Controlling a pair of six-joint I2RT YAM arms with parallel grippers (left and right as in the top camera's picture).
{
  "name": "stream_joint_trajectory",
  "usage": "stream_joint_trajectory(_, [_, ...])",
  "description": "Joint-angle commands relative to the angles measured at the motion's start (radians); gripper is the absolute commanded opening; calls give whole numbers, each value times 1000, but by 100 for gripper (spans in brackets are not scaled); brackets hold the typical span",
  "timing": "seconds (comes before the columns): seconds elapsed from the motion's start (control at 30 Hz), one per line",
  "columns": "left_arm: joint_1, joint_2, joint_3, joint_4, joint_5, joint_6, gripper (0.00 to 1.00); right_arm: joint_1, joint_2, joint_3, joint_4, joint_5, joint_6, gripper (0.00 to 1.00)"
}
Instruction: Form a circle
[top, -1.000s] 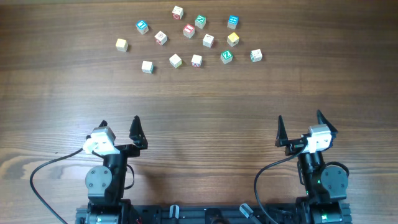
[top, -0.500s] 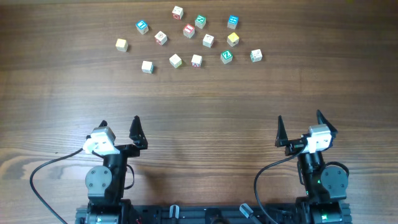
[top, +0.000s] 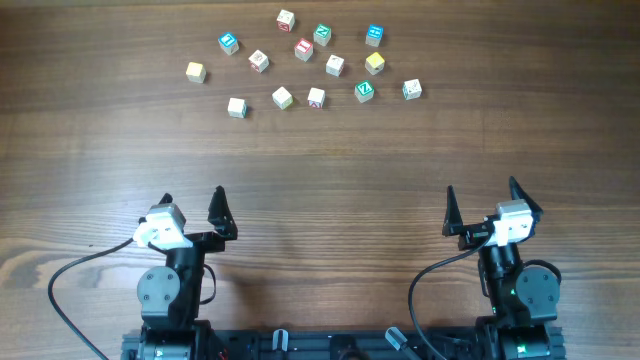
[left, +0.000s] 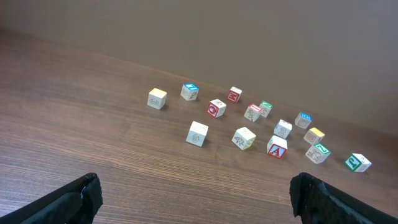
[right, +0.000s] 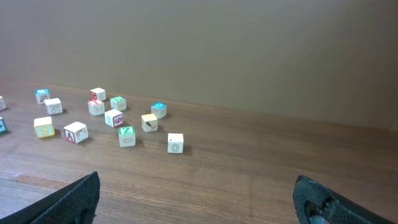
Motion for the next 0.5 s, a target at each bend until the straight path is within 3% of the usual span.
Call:
stream_joint_trajectory(0.0, [-5,5,-5,0,-2,16,100,-3,2,-1,1,-16,-14,100])
stream_joint_trajectory(0.47, [-5,5,-4,0,-2,16,100,-3,2,-1,1,-16,-13,99])
